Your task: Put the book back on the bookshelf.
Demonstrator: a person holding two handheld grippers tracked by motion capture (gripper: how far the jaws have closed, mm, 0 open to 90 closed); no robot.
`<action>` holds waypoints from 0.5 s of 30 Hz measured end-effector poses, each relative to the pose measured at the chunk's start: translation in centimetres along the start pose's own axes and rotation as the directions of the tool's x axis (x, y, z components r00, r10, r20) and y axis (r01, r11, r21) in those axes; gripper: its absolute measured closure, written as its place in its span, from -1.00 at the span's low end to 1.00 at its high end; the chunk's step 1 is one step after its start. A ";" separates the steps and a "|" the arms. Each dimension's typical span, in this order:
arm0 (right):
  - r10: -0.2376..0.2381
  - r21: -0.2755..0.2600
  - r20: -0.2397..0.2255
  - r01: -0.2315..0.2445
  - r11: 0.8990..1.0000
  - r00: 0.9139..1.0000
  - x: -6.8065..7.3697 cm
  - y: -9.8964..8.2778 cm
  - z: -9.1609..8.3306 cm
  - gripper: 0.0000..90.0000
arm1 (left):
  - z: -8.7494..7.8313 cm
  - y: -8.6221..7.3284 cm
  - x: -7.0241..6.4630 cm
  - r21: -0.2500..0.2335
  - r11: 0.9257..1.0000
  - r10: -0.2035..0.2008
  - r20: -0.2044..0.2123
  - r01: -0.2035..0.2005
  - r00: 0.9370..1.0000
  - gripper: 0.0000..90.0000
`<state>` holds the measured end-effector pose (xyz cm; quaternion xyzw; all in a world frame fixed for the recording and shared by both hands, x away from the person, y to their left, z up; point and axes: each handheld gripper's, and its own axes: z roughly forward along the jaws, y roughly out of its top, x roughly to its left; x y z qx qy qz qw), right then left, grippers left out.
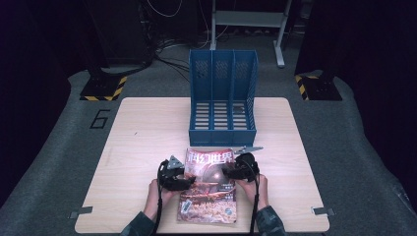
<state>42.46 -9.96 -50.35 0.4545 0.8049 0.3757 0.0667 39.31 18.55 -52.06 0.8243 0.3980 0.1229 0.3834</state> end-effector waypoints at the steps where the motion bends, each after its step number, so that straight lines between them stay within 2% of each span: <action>1: 0.000 -0.004 0.008 0.000 1.000 1.000 0.0 -0.2 -0.1 0.03 | 0.0 0.0 0.0 0.001 1.000 0.002 0.000 -0.002 1.000 -0.14; 6: -0.004 0.037 0.035 0.003 0.999 0.999 -0.1 -0.9 -0.4 -0.02 | 0.0 0.1 0.0 0.002 1.000 0.001 -0.002 -0.001 1.000 -0.13; 7: 0.012 0.055 0.032 -0.014 0.998 0.999 -0.1 -1.2 -0.5 -0.02 | -0.1 0.1 0.0 0.007 1.000 0.005 -0.004 -0.005 1.000 -0.13; 9: -0.002 0.051 0.030 0.000 0.999 1.000 -0.1 -1.5 -0.6 0.02 | -0.1 0.2 0.1 0.017 1.000 0.008 0.003 -0.008 1.000 -0.13; 12: 0.009 0.040 0.014 -0.010 0.999 1.000 -0.2 -1.6 -0.6 0.04 | -0.1 0.3 0.2 0.020 1.000 0.001 0.012 -0.001 1.000 -0.12; 15: -0.009 0.031 0.018 0.008 0.999 1.000 -0.2 -1.8 -0.6 0.08 | -0.2 0.4 0.4 0.023 1.000 -0.005 0.028 0.005 1.000 -0.12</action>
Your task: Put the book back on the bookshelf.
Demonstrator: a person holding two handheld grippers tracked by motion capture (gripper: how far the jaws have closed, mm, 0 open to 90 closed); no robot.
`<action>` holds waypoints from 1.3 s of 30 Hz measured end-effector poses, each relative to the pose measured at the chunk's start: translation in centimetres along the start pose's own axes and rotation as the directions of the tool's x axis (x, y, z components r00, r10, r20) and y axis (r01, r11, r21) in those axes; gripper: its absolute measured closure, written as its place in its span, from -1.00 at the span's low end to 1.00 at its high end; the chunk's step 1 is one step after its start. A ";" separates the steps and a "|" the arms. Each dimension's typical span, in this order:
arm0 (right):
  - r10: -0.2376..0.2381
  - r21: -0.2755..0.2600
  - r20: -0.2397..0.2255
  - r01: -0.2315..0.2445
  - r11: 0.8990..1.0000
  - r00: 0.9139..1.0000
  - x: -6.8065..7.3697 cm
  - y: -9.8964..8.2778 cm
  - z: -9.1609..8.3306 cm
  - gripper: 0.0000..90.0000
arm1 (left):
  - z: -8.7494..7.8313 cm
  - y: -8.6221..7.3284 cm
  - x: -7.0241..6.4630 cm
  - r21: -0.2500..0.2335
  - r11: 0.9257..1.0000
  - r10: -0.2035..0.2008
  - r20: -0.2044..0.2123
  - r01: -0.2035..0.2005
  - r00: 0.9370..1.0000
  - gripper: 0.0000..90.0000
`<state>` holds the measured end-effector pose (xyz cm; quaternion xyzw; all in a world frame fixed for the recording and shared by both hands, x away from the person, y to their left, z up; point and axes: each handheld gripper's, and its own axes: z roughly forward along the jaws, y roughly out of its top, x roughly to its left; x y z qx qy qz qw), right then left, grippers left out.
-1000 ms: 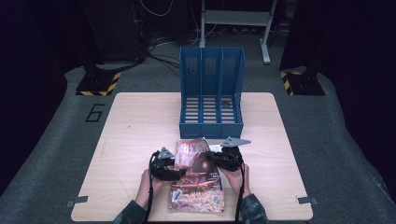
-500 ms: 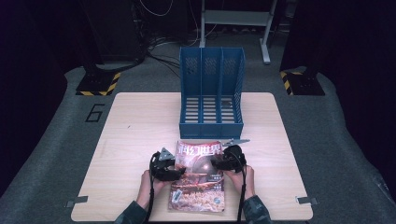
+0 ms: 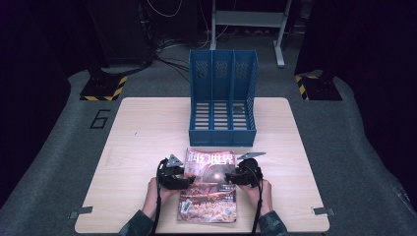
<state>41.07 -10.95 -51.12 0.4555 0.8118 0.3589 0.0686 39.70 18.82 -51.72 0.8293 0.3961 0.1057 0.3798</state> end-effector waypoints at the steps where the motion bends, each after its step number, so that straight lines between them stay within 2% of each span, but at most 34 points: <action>1: 0.000 0.004 0.003 0.000 1.000 1.000 0.1 0.0 0.0 0.09 | 0.0 0.0 0.1 0.001 1.000 -0.008 0.011 0.008 1.000 -0.13; 4: -0.003 -0.008 0.004 0.003 1.000 1.000 0.0 -0.1 0.0 0.11 | 0.0 -0.1 0.4 0.003 1.000 -0.028 0.045 0.028 0.999 -0.21; 6: -0.002 -0.014 0.004 0.002 1.000 1.000 0.1 -0.2 0.0 0.12 | 0.0 -0.1 0.5 0.002 0.999 -0.032 0.051 0.032 0.998 -0.25; 8: -0.006 -0.024 0.005 0.006 1.000 1.000 0.1 -0.3 0.0 0.12 | 0.1 0.1 0.6 0.001 0.998 -0.055 0.086 0.055 0.995 -0.28; 10: -0.006 -0.025 0.006 0.006 1.000 1.000 0.1 -0.3 0.0 0.13 | 0.1 0.2 0.8 0.000 0.999 -0.042 0.093 0.042 0.995 -0.28; 11: -0.001 -0.025 0.005 0.002 1.000 1.000 0.1 -0.4 0.0 0.13 | 0.1 0.2 0.7 0.003 0.998 -0.066 0.108 0.066 0.992 -0.29; 12: 0.008 -0.024 0.005 -0.008 1.000 1.000 0.2 -0.4 0.0 0.13 | 0.2 0.3 0.8 0.001 0.998 -0.061 0.113 0.062 0.992 -0.30; 13: -0.004 -0.028 0.007 0.004 1.000 1.000 0.1 -0.4 0.0 0.13 | 0.2 0.4 0.8 0.000 0.998 -0.058 0.111 0.058 0.992 -0.30; 14: -0.004 -0.028 0.007 0.004 1.000 1.000 0.1 -0.4 0.0 0.13 | 0.2 0.4 0.7 0.001 0.998 -0.070 0.121 0.071 0.990 -0.30; 15: -0.006 -0.028 0.008 0.006 1.000 1.000 0.1 -0.4 0.0 0.13 | 0.3 0.6 0.8 0.002 0.999 -0.050 0.121 0.050 0.991 -0.31; 18: 0.005 -0.025 0.008 -0.005 1.000 1.000 0.2 -0.4 0.0 0.14 | 0.4 0.9 0.7 0.004 0.998 -0.057 0.129 0.057 0.990 -0.31; 21: -0.008 -0.029 0.014 0.008 1.000 1.000 0.1 -0.4 0.0 0.16 | 0.4 1.3 0.7 0.004 0.999 -0.040 0.117 0.039 0.992 -0.31; 23: -0.016 -0.035 0.021 0.017 0.999 1.000 0.2 -0.5 0.0 0.16 | 0.5 1.6 0.7 0.009 0.999 -0.034 0.126 0.033 0.991 -0.31; 24: -0.016 -0.035 0.021 0.017 0.999 1.000 0.2 -0.5 0.0 0.16 | 0.4 1.8 0.7 0.015 1.000 -0.014 0.120 0.013 0.993 -0.31; 25: -0.022 -0.036 0.022 0.023 0.999 1.000 0.2 -0.5 0.0 0.17 | 0.5 2.0 0.5 0.018 1.000 -0.023 0.128 0.021 0.992 -0.31; 26: -0.023 -0.037 0.023 0.024 0.999 0.999 0.2 -0.5 0.0 0.18 | 0.6 2.2 0.5 0.024 1.000 -0.009 0.131 0.006 0.991 -0.31; 29: -0.026 -0.037 0.020 0.027 0.999 0.999 0.1 -0.5 0.0 0.20 | 0.8 2.4 0.4 0.028 1.000 -0.004 0.136 0.000 0.991 -0.31; 31: -0.011 -0.038 0.019 0.011 0.999 1.000 0.1 -0.5 0.0 0.21 | 1.0 2.7 0.2 0.039 0.999 -0.001 0.143 -0.005 0.990 -0.32; 37: -0.024 -0.053 0.023 0.025 0.998 0.999 0.1 -0.7 0.1 0.23 | 1.7 3.2 -0.2 0.065 0.997 0.022 0.148 -0.032 0.989 -0.31; 39: -0.013 -0.050 0.021 0.014 0.999 1.000 0.2 -0.7 0.0 0.23 | 2.0 3.3 -0.4 0.072 0.997 0.012 0.167 -0.024 0.986 -0.30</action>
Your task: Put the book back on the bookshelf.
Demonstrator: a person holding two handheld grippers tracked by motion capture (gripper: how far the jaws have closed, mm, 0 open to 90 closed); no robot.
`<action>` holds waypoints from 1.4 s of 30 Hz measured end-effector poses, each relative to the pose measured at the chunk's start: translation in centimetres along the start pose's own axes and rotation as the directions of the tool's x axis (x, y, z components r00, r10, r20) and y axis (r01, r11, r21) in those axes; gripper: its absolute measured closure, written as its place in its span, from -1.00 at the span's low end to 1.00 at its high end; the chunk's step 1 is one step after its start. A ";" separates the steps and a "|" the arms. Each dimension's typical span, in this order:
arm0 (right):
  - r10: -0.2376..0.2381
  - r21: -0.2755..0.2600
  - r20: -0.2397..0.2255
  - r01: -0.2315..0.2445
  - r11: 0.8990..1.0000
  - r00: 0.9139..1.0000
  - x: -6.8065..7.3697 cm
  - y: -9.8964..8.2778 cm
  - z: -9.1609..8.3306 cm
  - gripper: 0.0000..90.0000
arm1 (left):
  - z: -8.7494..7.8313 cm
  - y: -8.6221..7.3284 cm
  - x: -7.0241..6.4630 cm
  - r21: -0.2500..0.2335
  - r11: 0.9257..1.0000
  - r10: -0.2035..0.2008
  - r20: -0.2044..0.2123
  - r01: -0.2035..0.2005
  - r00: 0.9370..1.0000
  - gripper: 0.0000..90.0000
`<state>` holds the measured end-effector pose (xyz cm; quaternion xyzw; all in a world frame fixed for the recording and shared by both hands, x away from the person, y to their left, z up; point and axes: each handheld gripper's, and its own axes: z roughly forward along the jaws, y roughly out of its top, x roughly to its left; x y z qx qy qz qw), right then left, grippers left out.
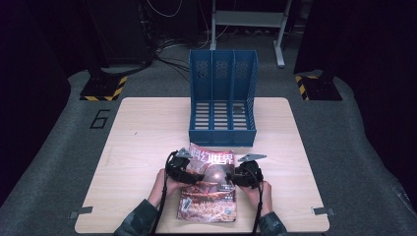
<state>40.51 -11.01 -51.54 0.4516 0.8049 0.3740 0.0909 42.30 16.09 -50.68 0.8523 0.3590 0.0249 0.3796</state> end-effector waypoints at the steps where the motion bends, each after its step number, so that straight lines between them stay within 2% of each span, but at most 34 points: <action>1: -0.010 -0.005 -0.002 0.010 1.000 1.000 -0.1 0.0 0.1 0.23 | 0.2 0.1 -0.1 0.008 1.000 0.018 -0.006 -0.018 1.000 -0.30; 6: -0.016 -0.011 -0.005 0.016 1.000 1.000 -0.1 0.0 0.1 0.24 | 0.4 0.5 -0.3 0.016 1.000 0.023 -0.011 -0.023 1.000 -0.29; 9: -0.018 -0.012 -0.004 0.018 1.000 1.000 -0.1 0.0 0.1 0.24 | 0.4 0.6 -0.4 0.027 0.999 0.038 -0.028 -0.038 0.999 -0.27; 13: -0.014 -0.009 -0.004 0.014 1.000 1.000 -0.1 0.0 0.1 0.24 | 0.4 0.6 -0.2 0.027 0.998 0.052 -0.042 -0.051 0.998 -0.16; 15: -0.014 -0.011 -0.004 0.014 1.000 1.000 -0.1 0.0 0.1 0.24 | 0.3 0.5 -0.1 0.021 0.999 0.035 -0.044 -0.034 0.998 -0.01; 19: -0.016 -0.013 -0.004 0.016 1.000 1.000 -0.2 -0.1 0.1 0.24 | 0.3 0.4 0.1 0.025 0.999 0.035 -0.040 -0.034 0.999 0.06; 24: -0.006 -0.014 -0.009 0.006 1.000 1.000 -0.2 -0.1 0.1 0.24 | 0.2 0.0 0.5 0.012 1.000 -0.007 -0.003 0.007 1.000 0.13; 25: -0.005 -0.015 -0.010 0.005 1.000 1.000 -0.2 -0.1 0.1 0.23 | 0.1 -0.2 0.7 0.001 1.000 -0.024 0.022 0.024 0.999 0.17; 28: 0.005 -0.014 -0.026 -0.006 1.000 1.000 -0.4 -0.1 0.0 0.22 | -0.1 -0.6 1.0 -0.021 0.998 -0.054 0.060 0.055 0.997 0.33; 30: 0.002 -0.016 -0.032 -0.002 1.000 0.999 -0.5 -0.1 0.0 0.19 | -0.3 -0.9 1.2 -0.043 0.997 -0.062 0.083 0.066 0.995 0.37; 32: 0.016 -0.010 -0.059 -0.017 1.000 0.998 -0.7 0.0 0.0 0.09 | -0.5 -1.2 1.1 -0.068 0.996 -0.051 0.084 0.057 0.995 0.46; 33: 0.037 0.006 -0.079 -0.036 0.999 0.996 -0.7 0.1 0.0 -0.04 | -0.7 -1.4 0.8 -0.084 0.996 -0.033 0.068 0.039 0.997 0.47; 35: 0.033 0.007 -0.081 -0.032 0.999 0.996 -0.8 0.1 0.0 -0.07 | -0.8 -1.6 0.7 -0.100 0.994 -0.029 0.064 0.035 0.998 0.47; 38: 0.033 0.029 -0.088 -0.031 0.999 0.996 -1.1 0.4 -0.1 -0.18 | -1.2 -2.1 0.4 -0.152 0.988 -0.008 0.058 0.016 0.998 0.51; 42: 0.022 0.050 -0.107 -0.017 0.999 0.994 -1.4 0.9 0.1 -0.27 | -1.7 -2.5 0.1 -0.194 0.981 0.014 0.052 -0.004 0.999 0.52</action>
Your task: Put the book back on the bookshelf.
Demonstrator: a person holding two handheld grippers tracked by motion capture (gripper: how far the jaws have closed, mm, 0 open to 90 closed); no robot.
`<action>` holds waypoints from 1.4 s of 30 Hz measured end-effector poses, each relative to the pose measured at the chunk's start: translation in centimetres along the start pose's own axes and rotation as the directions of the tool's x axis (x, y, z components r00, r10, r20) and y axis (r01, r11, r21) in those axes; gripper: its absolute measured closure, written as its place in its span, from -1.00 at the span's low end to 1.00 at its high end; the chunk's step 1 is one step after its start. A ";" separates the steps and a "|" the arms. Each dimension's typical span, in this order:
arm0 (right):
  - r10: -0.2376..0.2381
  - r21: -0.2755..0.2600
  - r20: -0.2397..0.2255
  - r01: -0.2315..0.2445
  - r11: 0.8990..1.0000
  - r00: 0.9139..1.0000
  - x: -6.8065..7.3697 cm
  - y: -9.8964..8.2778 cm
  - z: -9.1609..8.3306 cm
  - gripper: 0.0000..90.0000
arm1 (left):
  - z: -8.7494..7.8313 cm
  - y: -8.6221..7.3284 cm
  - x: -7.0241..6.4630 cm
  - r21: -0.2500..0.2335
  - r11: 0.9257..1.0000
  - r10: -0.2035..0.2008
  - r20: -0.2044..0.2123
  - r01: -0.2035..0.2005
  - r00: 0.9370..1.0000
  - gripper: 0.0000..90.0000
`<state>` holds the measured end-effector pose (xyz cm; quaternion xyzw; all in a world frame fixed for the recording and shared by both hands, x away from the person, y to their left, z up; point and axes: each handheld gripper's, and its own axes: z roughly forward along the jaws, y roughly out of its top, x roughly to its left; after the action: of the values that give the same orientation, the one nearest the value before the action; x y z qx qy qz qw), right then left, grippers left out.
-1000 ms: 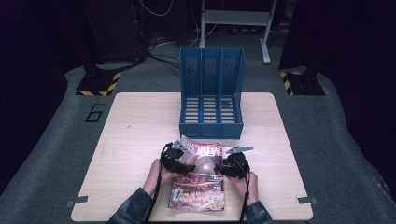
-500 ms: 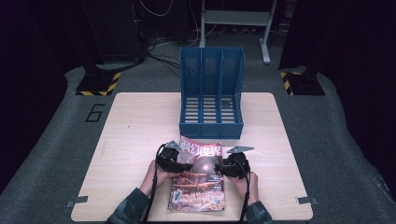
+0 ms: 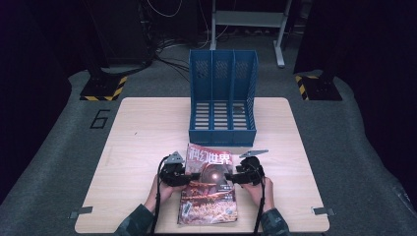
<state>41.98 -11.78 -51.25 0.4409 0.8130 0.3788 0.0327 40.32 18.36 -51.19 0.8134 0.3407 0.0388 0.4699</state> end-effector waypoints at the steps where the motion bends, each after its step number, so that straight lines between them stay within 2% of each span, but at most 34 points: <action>1: -0.003 0.012 -0.010 0.003 1.000 1.000 0.0 0.3 0.2 -0.29 | -0.3 -0.1 -0.2 -0.018 1.000 0.010 -0.002 -0.010 1.000 0.52; 2: -0.005 0.017 -0.016 0.005 1.000 1.000 -0.1 0.5 0.3 -0.30 | -0.3 -0.1 -0.2 -0.018 1.000 0.010 -0.002 -0.010 1.000 0.53; 3: -0.011 0.017 -0.024 0.011 1.000 1.000 -0.1 0.6 0.4 -0.31 | -0.5 -0.2 -0.3 -0.026 0.999 0.030 -0.003 -0.030 1.000 0.54; 6: -0.003 0.033 -0.029 0.004 0.999 1.000 -0.1 1.0 0.6 -0.33 | -0.6 -0.3 -0.5 -0.051 0.998 0.032 -0.007 -0.032 0.999 0.55; 8: -0.010 0.043 -0.043 0.012 0.999 0.999 -0.2 1.6 1.0 -0.34 | -0.8 -0.3 -0.6 -0.055 0.997 0.059 -0.013 -0.059 0.998 0.55; 9: -0.006 0.042 -0.047 0.008 0.999 0.999 -0.2 1.7 1.2 -0.35 | -0.8 -0.4 -0.7 -0.057 0.997 0.046 -0.004 -0.046 0.999 0.55; 10: -0.009 0.043 -0.051 0.011 0.999 0.999 -0.3 1.9 1.3 -0.36 | -0.9 -0.4 -0.9 -0.075 0.995 0.063 -0.010 -0.064 0.998 0.56; 11: -0.009 0.043 -0.051 0.011 0.999 0.999 -0.3 1.9 1.3 -0.36 | -0.9 -0.4 -0.9 -0.075 0.995 0.063 -0.010 -0.064 0.998 0.56; 15: 0.004 0.061 -0.063 0.000 0.998 0.998 -0.4 2.5 1.6 -0.39 | -1.4 -0.5 -1.2 -0.104 0.989 0.109 -0.012 -0.110 0.994 0.57; 17: -0.002 0.053 -0.061 0.005 0.999 0.998 -0.5 2.6 1.7 -0.40 | -1.4 -0.5 -1.3 -0.108 0.988 0.108 -0.010 -0.108 0.994 0.57; 20: 0.006 0.051 -0.072 -0.003 0.999 0.997 -0.6 2.7 1.9 -0.41 | -1.6 -0.5 -1.3 -0.115 0.985 0.127 -0.007 -0.127 0.992 0.57; 22: 0.008 0.041 -0.090 -0.005 0.999 0.996 -0.8 2.8 2.0 -0.42 | -1.5 -0.6 -1.5 -0.134 0.985 0.112 -0.004 -0.111 0.994 0.57; 23: 0.007 0.032 -0.089 -0.004 0.999 0.996 -0.9 2.9 2.1 -0.42 | -1.6 -0.6 -1.5 -0.134 0.983 0.124 -0.002 -0.123 0.992 0.57; 24: 0.009 0.029 -0.096 -0.007 1.000 0.995 -0.9 2.9 2.2 -0.42 | -1.7 -0.5 -1.3 -0.128 0.982 0.138 0.012 -0.136 0.990 0.58; 25: 0.013 0.028 -0.115 -0.010 1.000 0.993 -1.0 3.0 2.4 -0.41 | -1.6 -0.5 -1.3 -0.136 0.981 0.141 0.007 -0.139 0.990 0.58; 26: 0.037 0.032 -0.139 -0.033 0.999 0.990 -1.1 3.2 2.5 -0.39 | -1.6 -0.5 -1.4 -0.141 0.980 0.143 0.004 -0.142 0.990 0.58; 27: 0.037 0.032 -0.139 -0.033 0.999 0.990 -1.1 3.2 2.5 -0.39 | -1.6 -0.5 -1.4 -0.141 0.980 0.143 0.004 -0.142 0.990 0.58; 29: 0.046 0.034 -0.142 -0.042 0.999 0.989 -1.2 3.3 2.5 -0.30 | -1.7 -0.4 -1.2 -0.121 0.982 0.145 0.016 -0.142 0.989 0.57; 30: 0.052 0.029 -0.141 -0.049 0.998 0.989 -1.3 3.2 2.4 -0.25 | -1.6 -0.5 -1.2 -0.124 0.985 0.126 0.010 -0.123 0.992 0.57; 31: 0.071 0.003 -0.140 -0.071 0.997 0.988 -1.5 3.0 2.1 -0.10 | -1.6 -0.4 -0.9 -0.107 0.987 0.124 0.013 -0.122 0.992 0.56; 33: 0.078 -0.018 -0.138 -0.081 0.997 0.987 -1.7 2.8 1.7 0.05 | -1.4 -0.2 -0.6 -0.084 0.992 0.100 0.011 -0.098 0.995 0.54; 35: 0.083 -0.026 -0.132 -0.087 0.996 0.988 -1.6 2.7 1.5 0.12 | -1.4 -0.1 -0.5 -0.067 0.994 0.093 0.016 -0.091 0.996 0.54; 37: 0.077 -0.045 -0.114 -0.083 0.996 0.991 -1.5 2.6 1.0 0.27 | -1.1 0.1 -0.3 -0.031 0.996 0.080 0.012 -0.079 0.997 0.51; 38: 0.077 -0.045 -0.114 -0.083 0.996 0.991 -1.5 2.6 1.0 0.27 | -1.1 0.1 -0.3 -0.031 0.996 0.080 0.012 -0.079 0.997 0.49; 41: 0.057 -0.053 -0.074 -0.061 0.997 0.996 -1.0 2.5 0.5 0.50 | -0.8 0.3 -0.3 -0.004 0.998 0.064 0.012 -0.064 0.998 0.47; 42: 0.057 -0.053 -0.074 -0.061 0.997 0.996 -1.0 2.5 0.5 0.50 | -0.7 0.4 -0.2 0.007 0.998 0.061 0.015 -0.061 0.998 0.47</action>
<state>44.50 -11.39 -50.26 0.4496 0.7896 0.4177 0.0041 40.05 18.63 -50.42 0.8254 0.3126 0.0456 0.4679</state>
